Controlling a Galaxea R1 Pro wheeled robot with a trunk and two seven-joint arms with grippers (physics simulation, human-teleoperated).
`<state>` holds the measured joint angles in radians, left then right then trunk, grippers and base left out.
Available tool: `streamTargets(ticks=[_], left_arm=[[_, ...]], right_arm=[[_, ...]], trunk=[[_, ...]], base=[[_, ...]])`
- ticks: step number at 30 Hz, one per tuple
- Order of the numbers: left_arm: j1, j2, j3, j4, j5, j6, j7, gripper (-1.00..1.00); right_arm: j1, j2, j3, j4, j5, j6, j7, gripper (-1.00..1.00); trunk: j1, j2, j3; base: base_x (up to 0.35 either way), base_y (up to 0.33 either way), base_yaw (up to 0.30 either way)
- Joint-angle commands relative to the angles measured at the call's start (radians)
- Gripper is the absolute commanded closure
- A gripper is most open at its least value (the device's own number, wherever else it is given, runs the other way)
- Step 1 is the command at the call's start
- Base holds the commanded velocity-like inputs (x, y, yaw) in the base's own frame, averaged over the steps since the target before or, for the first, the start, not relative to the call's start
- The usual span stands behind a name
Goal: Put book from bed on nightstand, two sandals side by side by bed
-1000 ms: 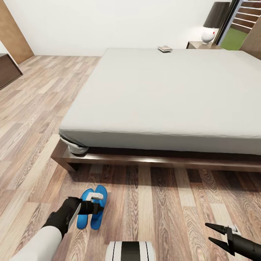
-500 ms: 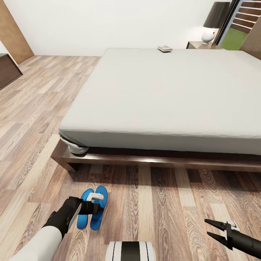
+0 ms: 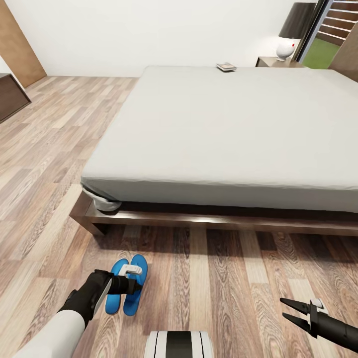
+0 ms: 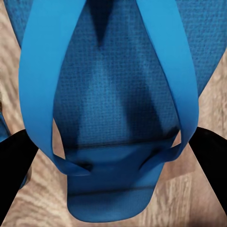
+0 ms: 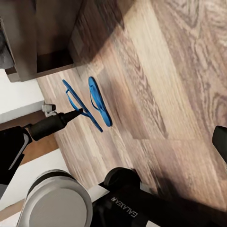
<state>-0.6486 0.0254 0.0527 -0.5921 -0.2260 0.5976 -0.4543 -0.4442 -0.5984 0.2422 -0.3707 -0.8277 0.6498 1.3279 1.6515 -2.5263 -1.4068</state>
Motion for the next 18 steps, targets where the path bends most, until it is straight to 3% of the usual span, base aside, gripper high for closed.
streamTargets(ticks=[1, 7, 18], left_arm=[[0.0, -0.001, 0.006, -0.001, -0.01, 0.004, -0.009, 1.0], [0.0, -0.001, 0.006, -0.002, -0.01, 0.004, -0.009, 1.0], [0.0, 0.005, 0.006, -0.002, -0.01, 0.003, -0.009, 1.0]], right_arm=[[-0.001, -0.001, 0.006, 0.001, -0.008, 0.006, 0.002, -1.0], [-0.001, -0.001, 0.005, 0.001, -0.008, 0.003, 0.004, -1.0], [-0.001, 0.0, 0.005, 0.001, -0.008, 0.001, 0.004, -1.0]], trunk=[[0.0, 0.0, -0.001], [0.0, 0.0, -0.001], [0.005, -0.003, -0.043]], base=[[0.0, 0.0, 0.0], [0.0, 0.0, 0.0], [0.0, 0.0, 0.0]])
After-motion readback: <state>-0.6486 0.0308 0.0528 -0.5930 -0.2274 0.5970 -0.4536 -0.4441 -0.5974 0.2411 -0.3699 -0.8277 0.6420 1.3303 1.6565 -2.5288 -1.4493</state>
